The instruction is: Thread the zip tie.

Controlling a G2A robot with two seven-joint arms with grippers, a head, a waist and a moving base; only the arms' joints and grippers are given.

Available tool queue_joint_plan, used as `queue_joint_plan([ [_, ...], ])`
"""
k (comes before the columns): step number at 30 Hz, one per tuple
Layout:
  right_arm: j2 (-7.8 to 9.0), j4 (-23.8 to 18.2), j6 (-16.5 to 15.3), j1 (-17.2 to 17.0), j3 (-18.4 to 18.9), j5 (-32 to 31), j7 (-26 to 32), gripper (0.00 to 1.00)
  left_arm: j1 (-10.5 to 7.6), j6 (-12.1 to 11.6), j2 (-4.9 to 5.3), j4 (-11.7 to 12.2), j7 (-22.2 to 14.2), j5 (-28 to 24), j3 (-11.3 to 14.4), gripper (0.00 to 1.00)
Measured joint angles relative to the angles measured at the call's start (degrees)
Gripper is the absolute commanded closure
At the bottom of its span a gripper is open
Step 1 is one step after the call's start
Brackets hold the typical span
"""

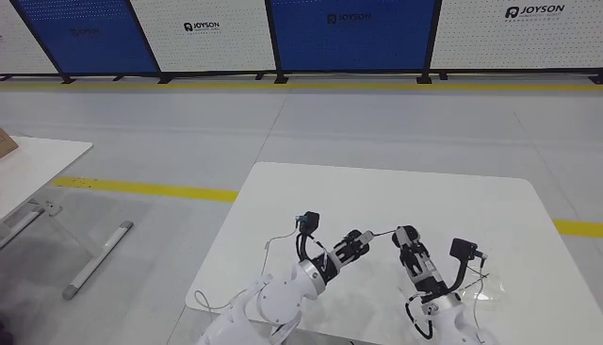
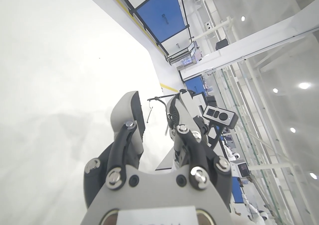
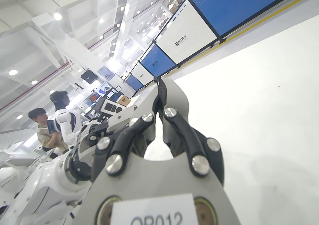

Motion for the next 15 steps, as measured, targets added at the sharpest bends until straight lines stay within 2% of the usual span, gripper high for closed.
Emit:
queue_joint_plan([
  [4, -0.03, 0.13, 0.13, 0.08, 0.04, -0.03, -0.04, 1.00, 0.14, -0.29, 0.01, 0.01, 0.17, -0.53, -0.36, 0.95],
  [8, -0.06, 0.20, 0.30, 0.11, 0.01, -0.23, -0.09, 1.00, 0.18, -0.52, -0.01, 0.03, 0.17, -0.95, -0.62, 0.91],
  [13, -0.10, 0.26, 0.54, 0.19, -0.05, -0.48, -0.09, 1.00, 0.23, -0.61, -0.02, 0.01, 0.10, -1.03, -0.74, 1.00],
  [15, -0.11, 0.25, 0.62, 0.21, -0.06, -0.66, -0.13, 1.00, 0.23, -0.64, -0.03, 0.01, 0.09, -1.08, -0.77, 1.00],
])
